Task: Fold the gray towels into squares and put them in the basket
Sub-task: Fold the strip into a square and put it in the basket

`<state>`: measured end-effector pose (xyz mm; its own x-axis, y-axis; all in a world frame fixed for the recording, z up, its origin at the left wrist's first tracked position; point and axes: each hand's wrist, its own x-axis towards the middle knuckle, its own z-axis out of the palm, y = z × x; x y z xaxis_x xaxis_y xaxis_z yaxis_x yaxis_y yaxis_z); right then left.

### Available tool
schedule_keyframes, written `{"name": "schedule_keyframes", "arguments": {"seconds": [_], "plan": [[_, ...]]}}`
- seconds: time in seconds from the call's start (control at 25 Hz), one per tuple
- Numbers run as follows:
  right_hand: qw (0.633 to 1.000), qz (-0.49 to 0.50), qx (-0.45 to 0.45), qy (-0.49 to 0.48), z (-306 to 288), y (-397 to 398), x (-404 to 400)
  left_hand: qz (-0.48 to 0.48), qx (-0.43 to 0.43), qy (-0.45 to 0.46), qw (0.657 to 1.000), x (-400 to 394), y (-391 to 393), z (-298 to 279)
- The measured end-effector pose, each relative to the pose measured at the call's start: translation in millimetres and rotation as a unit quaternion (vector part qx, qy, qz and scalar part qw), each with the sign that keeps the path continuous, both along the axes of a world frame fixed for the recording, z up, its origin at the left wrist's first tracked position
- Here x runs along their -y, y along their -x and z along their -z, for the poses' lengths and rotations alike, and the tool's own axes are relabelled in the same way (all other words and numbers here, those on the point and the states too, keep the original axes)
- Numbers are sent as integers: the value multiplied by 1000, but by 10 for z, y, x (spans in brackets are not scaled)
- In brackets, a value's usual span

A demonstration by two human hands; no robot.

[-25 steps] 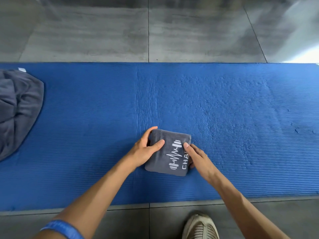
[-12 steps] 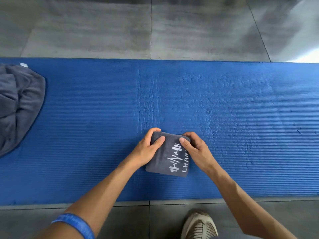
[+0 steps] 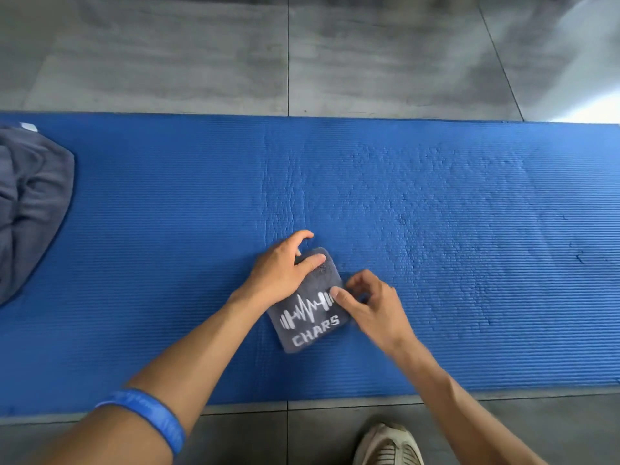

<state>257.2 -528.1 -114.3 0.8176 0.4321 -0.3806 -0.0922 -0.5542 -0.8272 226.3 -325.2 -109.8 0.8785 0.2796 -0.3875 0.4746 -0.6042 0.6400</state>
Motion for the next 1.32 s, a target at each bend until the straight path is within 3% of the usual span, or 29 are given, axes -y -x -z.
{"name": "schedule_keyframes", "arguments": {"seconds": [0.08,0.2,0.4,0.68,0.76,0.88,0.96,1.04,1.16,1.32], "plan": [[996,63,-48,-31,8,273,-112,76,78,-190,976,-1,-22,-50],[996,76,-32,-22,148,303,-123,159,143,-294,932,238,246,56],[1000,-1,10,13,204,181,-2,135,106,-319,932,474,468,143],[998,-13,48,24,199,178,-45,125,73,-323,935,464,629,225],[992,3,121,39,178,190,-48,127,43,-326,936,493,582,212],[957,-36,287,-3,9,161,-233,130,-10,-314,940,536,548,132],[948,-115,295,-38,-71,164,-388,141,-32,-275,951,511,534,138],[949,-185,255,-15,3,197,-478,124,4,-187,975,386,540,195],[919,-230,299,115,242,215,-434,-50,106,-20,993,267,643,288],[913,-232,294,160,312,183,-417,-340,73,111,931,520,707,166]]}}
